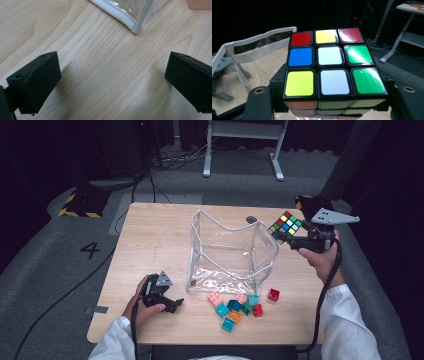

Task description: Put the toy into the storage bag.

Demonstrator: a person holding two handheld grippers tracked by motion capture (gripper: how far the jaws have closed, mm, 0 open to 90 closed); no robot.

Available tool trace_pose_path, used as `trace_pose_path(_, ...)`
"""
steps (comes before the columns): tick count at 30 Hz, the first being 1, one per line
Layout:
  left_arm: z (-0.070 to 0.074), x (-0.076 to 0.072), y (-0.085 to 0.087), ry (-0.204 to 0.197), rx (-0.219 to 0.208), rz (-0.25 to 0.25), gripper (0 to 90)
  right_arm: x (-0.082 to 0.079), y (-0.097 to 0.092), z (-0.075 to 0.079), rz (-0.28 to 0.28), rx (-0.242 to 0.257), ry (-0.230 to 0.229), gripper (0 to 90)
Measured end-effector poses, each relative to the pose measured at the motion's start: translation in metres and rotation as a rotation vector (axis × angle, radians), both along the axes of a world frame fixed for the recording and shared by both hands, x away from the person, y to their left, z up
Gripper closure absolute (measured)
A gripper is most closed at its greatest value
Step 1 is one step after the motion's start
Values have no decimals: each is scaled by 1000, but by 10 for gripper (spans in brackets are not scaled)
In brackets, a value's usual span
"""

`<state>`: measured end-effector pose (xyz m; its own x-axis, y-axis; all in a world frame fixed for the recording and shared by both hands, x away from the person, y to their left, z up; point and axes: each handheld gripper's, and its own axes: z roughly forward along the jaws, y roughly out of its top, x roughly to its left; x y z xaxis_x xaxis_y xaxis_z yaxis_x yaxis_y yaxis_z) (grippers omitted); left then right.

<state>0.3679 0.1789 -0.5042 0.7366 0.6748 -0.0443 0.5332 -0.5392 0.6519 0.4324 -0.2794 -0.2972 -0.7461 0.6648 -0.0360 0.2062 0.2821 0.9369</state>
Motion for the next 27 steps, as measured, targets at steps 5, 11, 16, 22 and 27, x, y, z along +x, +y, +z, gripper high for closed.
trace_pose_path(5, 0, 0, 0, 0, 0, 0, 4, 4, 21, -2, 67, -13, 8, 332)
trace_pose_path(11, 0, 0, 0, 1, -1, 0, 4, 11, 41, -6, 141, -12, 35, 332)
trace_pose_path(16, 0, 0, 0, 1, 0, -1, 4, 18, 59, -13, 201, -90, 76, 332)
trace_pose_path(22, 0, 0, 0, -4, 2, 6, 4, 25, 74, -18, 237, -155, 118, 331)
trace_pose_path(27, 0, 0, 0, 3, -4, 2, 4, 33, 83, -20, 256, -250, 150, 331)
